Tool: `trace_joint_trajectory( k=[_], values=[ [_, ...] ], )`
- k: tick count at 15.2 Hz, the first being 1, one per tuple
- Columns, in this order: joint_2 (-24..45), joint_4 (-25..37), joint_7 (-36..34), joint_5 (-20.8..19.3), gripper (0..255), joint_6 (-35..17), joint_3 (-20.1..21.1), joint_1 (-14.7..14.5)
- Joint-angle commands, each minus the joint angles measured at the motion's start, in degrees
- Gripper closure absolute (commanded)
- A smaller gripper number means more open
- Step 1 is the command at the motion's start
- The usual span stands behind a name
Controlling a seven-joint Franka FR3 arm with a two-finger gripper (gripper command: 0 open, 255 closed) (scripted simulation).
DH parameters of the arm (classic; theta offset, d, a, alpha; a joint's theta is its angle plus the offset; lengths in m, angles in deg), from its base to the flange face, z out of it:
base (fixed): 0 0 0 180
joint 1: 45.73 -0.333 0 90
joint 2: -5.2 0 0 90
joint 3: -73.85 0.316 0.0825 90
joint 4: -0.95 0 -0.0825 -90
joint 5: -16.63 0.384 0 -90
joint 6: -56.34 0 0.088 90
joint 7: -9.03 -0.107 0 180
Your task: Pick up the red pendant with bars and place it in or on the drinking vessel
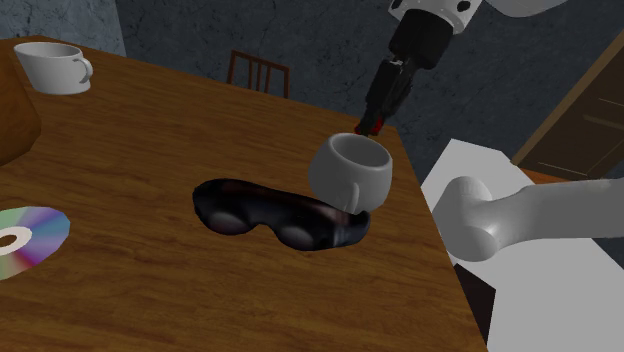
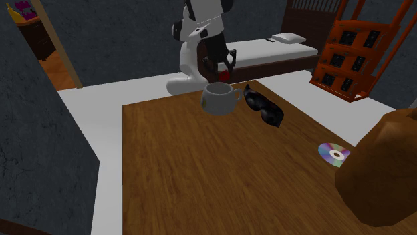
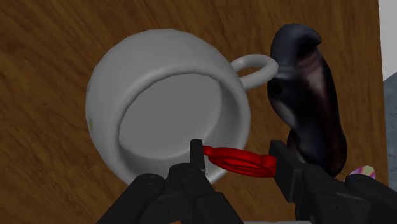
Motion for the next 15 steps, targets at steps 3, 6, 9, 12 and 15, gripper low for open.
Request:
trace_joint_trajectory(
  k=[3, 6, 9, 12, 15],
  values=[
    [-1.6, -4.0, 0.8, 0.5, 255, -2.3, 0.4, -0.1],
    [-2.1, -5.3, 1.1, 0.7, 255, -3.1, 0.6, -0.2],
    [-2.1, -5.3, 1.1, 0.7, 255, -3.1, 0.6, -0.2],
    [-2.1, -5.3, 1.1, 0.6, 255, -3.1, 0.6, -0.2],
    [-2.1, -5.3, 1.1, 0.6, 0, -3.1, 0.6, -0.2]
  ],
)
